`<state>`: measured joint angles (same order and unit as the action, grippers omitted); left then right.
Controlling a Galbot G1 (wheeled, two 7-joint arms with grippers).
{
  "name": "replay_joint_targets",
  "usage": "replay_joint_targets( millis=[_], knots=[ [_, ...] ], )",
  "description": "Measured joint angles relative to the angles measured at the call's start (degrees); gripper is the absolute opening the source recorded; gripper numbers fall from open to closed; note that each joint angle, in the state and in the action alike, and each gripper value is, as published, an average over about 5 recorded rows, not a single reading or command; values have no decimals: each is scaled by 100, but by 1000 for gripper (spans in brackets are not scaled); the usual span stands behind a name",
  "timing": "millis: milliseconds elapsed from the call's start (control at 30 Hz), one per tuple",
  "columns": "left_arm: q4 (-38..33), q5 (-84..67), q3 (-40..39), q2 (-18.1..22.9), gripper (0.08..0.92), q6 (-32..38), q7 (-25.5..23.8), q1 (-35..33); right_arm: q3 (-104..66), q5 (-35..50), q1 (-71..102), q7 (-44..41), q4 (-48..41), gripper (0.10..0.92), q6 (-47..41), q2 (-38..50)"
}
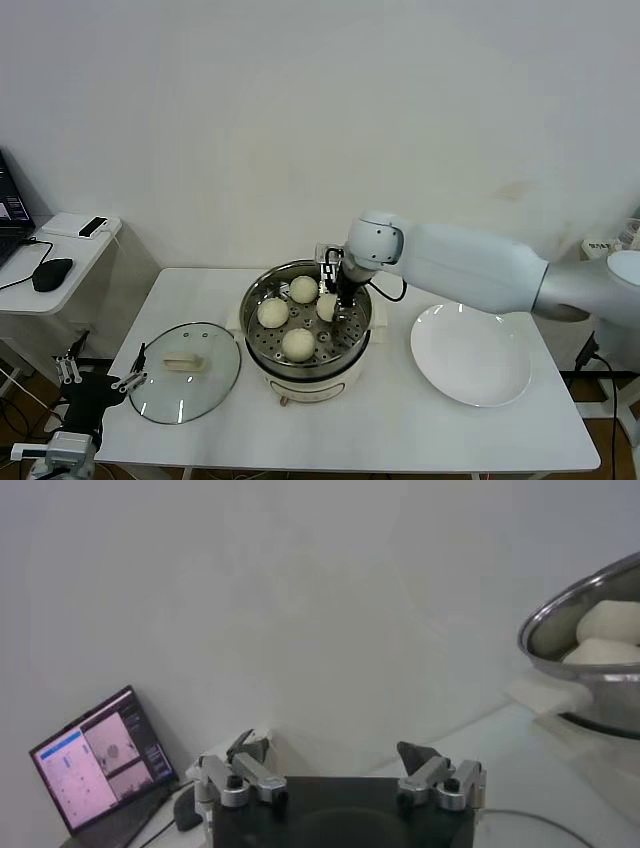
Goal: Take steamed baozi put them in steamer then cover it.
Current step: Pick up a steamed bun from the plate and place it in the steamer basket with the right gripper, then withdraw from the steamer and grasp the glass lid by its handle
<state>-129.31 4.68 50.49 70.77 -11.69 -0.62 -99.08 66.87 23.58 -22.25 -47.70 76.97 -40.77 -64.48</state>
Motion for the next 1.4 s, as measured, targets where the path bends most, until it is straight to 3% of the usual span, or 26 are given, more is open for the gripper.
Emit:
replay_joint_targets(
  millis=[233, 500, 767, 1133, 1400],
  knots=[
    [-25, 1, 7, 27, 823, 0, 0, -23, -6, -96, 35, -3, -37, 624, -40, -50],
    [-21, 1, 16, 36, 823, 1, -1, -18, -119, -67, -41, -56, 121, 795, -60, 68],
    [66, 1, -33, 26, 823, -2, -2, 74, -347, 116, -74, 191, 528, 823, -27, 455],
    [245, 12, -122, -23, 823, 24, 61, 205, -1589, 497, 1154, 1979, 1510, 823, 617, 1391],
    [412, 17, -212, -7, 823, 112, 117, 312, -3924, -249, 3584, 3149, 2141, 823, 1775, 1597]
  ],
)
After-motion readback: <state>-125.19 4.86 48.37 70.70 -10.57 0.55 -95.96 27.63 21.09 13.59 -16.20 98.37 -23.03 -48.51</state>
